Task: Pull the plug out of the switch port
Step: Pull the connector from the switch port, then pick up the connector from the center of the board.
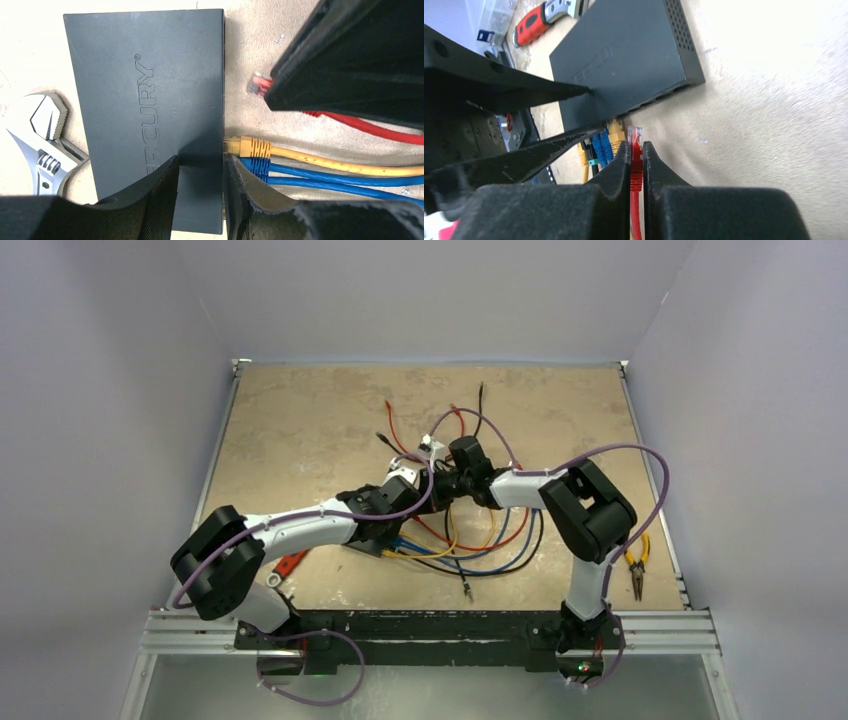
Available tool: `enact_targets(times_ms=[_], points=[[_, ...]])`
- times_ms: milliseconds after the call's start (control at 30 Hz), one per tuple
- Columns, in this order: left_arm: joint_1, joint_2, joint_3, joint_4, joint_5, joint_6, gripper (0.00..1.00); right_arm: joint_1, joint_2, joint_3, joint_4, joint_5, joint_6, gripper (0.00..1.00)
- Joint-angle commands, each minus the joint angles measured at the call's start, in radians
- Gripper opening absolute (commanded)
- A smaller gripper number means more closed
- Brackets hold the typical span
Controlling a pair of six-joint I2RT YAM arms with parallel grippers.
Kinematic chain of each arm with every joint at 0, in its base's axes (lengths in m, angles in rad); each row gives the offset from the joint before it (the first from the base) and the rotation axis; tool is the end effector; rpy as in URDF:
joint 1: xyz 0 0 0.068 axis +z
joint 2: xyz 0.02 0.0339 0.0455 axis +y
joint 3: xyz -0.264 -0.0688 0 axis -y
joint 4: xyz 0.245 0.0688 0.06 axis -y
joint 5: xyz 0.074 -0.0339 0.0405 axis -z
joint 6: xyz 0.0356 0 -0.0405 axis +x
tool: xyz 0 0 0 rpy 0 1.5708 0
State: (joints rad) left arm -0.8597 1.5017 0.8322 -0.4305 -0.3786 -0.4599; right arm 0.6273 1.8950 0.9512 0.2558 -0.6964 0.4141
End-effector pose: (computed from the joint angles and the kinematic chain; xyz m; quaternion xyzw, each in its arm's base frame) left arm 0.1925 -0.2033 0.1764 0.1466 0.9447 0.0042 0.2931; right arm 0.2900 0.2384 0.1362 -0.2354 0.8296 0.4674 0.1949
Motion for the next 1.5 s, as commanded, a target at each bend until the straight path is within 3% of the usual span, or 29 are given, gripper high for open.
enact_targets(times_ms=[0,200,367,700,1033,1467], points=[[0.022,0.046,-0.028,-0.021,0.018,0.004,0.36,0.0,-0.065,0.047,-0.02,0.117,-0.053,0.11],[0.023,0.037,-0.032,-0.016,0.02,0.003,0.36,0.002,-0.101,0.028,-0.077,0.204,-0.131,0.44],[0.023,0.029,-0.032,-0.014,0.023,0.004,0.36,0.002,-0.12,0.01,-0.132,0.252,-0.175,0.51],[0.023,0.04,-0.037,-0.015,0.021,0.0,0.37,0.022,-0.124,-0.032,-0.195,0.247,-0.209,0.5],[0.022,0.048,-0.03,-0.02,0.024,0.001,0.37,0.083,-0.083,-0.023,-0.227,0.296,-0.218,0.4],[0.023,0.048,-0.029,-0.013,0.026,-0.002,0.37,0.206,-0.023,0.022,-0.327,0.677,-0.203,0.24]])
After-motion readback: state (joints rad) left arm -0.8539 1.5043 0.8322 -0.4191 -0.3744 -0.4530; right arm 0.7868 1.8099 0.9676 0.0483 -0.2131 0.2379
